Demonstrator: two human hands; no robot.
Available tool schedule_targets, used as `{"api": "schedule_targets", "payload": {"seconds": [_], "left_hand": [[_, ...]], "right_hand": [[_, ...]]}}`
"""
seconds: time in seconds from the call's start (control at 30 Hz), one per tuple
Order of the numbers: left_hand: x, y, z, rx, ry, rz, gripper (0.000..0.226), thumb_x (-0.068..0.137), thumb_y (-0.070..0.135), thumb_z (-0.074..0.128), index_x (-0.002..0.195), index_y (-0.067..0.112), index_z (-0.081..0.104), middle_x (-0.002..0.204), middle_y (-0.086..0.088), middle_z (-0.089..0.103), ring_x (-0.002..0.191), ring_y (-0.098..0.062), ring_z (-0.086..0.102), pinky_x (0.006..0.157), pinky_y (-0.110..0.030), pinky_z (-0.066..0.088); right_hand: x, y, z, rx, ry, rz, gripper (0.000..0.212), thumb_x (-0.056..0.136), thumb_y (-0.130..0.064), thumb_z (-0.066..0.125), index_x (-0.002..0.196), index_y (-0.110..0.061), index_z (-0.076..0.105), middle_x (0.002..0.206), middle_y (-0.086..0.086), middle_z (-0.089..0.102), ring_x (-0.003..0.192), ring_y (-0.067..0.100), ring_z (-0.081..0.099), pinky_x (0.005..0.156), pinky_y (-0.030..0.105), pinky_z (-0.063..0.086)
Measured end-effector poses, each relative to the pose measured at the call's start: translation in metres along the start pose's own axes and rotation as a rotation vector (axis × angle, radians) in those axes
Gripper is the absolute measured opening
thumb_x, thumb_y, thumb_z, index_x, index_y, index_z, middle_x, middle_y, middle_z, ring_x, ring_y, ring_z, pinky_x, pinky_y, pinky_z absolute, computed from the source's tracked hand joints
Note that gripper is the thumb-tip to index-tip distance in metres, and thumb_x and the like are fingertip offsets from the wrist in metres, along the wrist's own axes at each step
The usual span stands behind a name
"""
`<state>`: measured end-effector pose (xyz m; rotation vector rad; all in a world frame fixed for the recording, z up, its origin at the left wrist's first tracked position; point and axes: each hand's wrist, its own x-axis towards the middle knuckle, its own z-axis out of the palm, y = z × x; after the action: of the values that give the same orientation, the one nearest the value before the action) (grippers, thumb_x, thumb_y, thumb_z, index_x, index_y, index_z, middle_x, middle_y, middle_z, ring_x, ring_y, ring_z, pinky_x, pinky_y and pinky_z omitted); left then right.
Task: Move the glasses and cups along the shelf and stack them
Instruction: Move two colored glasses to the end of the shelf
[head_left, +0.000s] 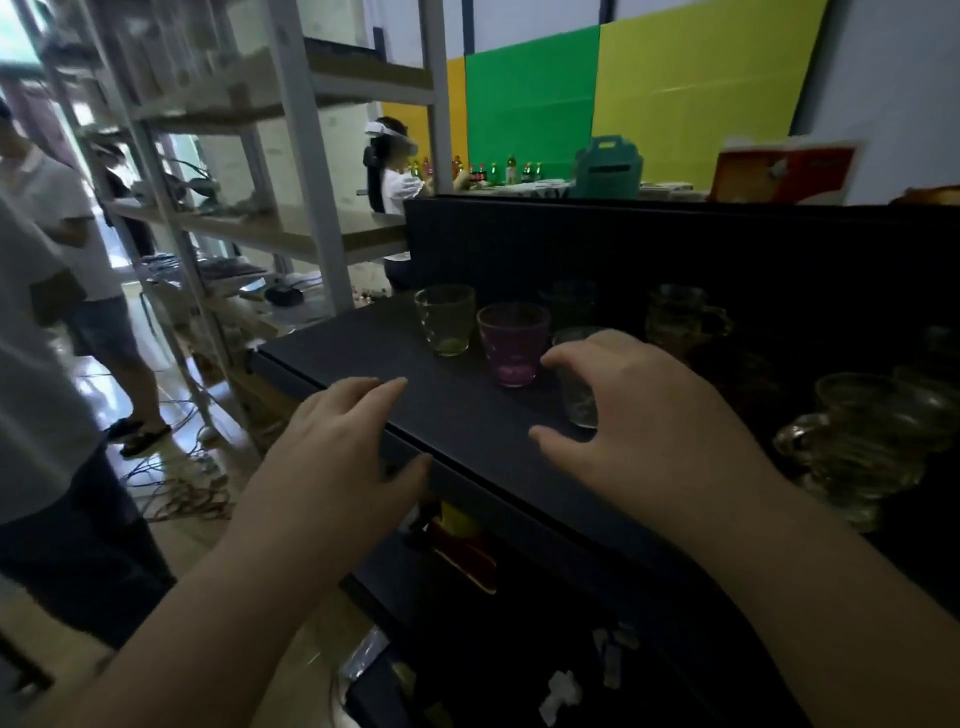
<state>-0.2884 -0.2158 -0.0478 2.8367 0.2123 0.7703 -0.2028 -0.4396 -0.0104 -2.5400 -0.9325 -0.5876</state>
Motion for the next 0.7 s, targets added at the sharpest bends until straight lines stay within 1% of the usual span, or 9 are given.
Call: {"api": "schedule_targets", "payload": {"seconds": [0.2, 0.27, 0.33, 0.4, 0.47, 0.53, 0.6, 0.7], "left_hand": [[0.082, -0.046, 0.037, -0.088, -0.043, 0.131, 0.072, 0.084, 0.053, 0.060, 0.148, 0.032, 0.032, 0.146, 0.009, 0.037, 0.135, -0.016, 0.031, 0.105, -0.034, 0.034], [0.113, -0.061, 0.046, -0.117, -0.080, 0.172, 0.073, 0.085, 0.054, 0.059, 0.148, 0.034, 0.030, 0.148, 0.011, 0.035, 0.136, -0.014, 0.030, 0.106, -0.032, 0.032], [0.145, -0.075, 0.055, -0.119, -0.092, 0.219, 0.074, 0.085, 0.054, 0.060, 0.149, 0.034, 0.029, 0.151, 0.010, 0.032, 0.138, -0.015, 0.028, 0.108, -0.033, 0.031], [0.176, -0.087, 0.065, -0.112, -0.081, 0.267, 0.076, 0.084, 0.052, 0.061, 0.150, 0.032, 0.029, 0.155, 0.005, 0.029, 0.141, -0.018, 0.024, 0.111, -0.036, 0.027], [0.205, -0.093, 0.074, -0.101, -0.078, 0.309, 0.078, 0.083, 0.052, 0.063, 0.150, 0.031, 0.028, 0.157, -0.001, 0.024, 0.143, -0.023, 0.020, 0.113, -0.040, 0.024], [0.231, -0.094, 0.081, -0.099, -0.127, 0.327, 0.083, 0.081, 0.055, 0.063, 0.151, 0.033, 0.024, 0.159, -0.003, 0.020, 0.144, -0.026, 0.016, 0.114, -0.043, 0.022], [0.250, -0.092, 0.087, -0.101, -0.207, 0.336, 0.087, 0.080, 0.058, 0.062, 0.152, 0.034, 0.019, 0.159, -0.003, 0.020, 0.144, -0.028, 0.019, 0.113, -0.045, 0.026], [0.266, -0.090, 0.095, -0.114, -0.281, 0.373, 0.089, 0.079, 0.061, 0.062, 0.151, 0.037, 0.016, 0.154, -0.001, 0.030, 0.134, -0.026, 0.036, 0.105, -0.044, 0.039]], "right_hand": [[0.053, -0.014, 0.026, -0.076, 0.023, 0.096, 0.053, 0.081, -0.053, 0.068, 0.129, -0.035, 0.054, 0.115, -0.014, 0.053, 0.106, 0.008, 0.052, 0.087, 0.032, 0.049], [0.074, -0.018, 0.033, -0.093, 0.014, 0.156, 0.055, 0.081, -0.054, 0.068, 0.130, -0.035, 0.054, 0.116, -0.014, 0.053, 0.106, 0.008, 0.052, 0.087, 0.033, 0.050], [0.093, -0.019, 0.040, -0.112, 0.017, 0.217, 0.057, 0.079, -0.057, 0.066, 0.130, -0.036, 0.054, 0.117, -0.014, 0.053, 0.107, 0.009, 0.052, 0.089, 0.034, 0.050], [0.110, -0.020, 0.048, -0.168, 0.011, 0.269, 0.062, 0.077, -0.063, 0.064, 0.131, -0.036, 0.053, 0.119, -0.012, 0.052, 0.109, 0.011, 0.053, 0.090, 0.035, 0.050], [0.125, -0.019, 0.055, -0.249, -0.026, 0.324, 0.072, 0.075, -0.070, 0.061, 0.137, -0.035, 0.048, 0.125, -0.010, 0.050, 0.113, 0.012, 0.051, 0.091, 0.036, 0.049], [0.140, -0.021, 0.063, -0.290, -0.093, 0.374, 0.082, 0.073, -0.076, 0.059, 0.142, -0.036, 0.042, 0.131, -0.009, 0.048, 0.117, 0.014, 0.049, 0.093, 0.038, 0.049], [0.153, -0.022, 0.070, -0.325, -0.139, 0.405, 0.089, 0.071, -0.081, 0.057, 0.145, -0.036, 0.038, 0.134, -0.007, 0.046, 0.119, 0.017, 0.049, 0.093, 0.041, 0.050], [0.167, -0.023, 0.076, -0.411, -0.187, 0.409, 0.093, 0.071, -0.084, 0.053, 0.147, -0.035, 0.036, 0.137, -0.004, 0.047, 0.119, 0.020, 0.051, 0.088, 0.039, 0.051]]}}
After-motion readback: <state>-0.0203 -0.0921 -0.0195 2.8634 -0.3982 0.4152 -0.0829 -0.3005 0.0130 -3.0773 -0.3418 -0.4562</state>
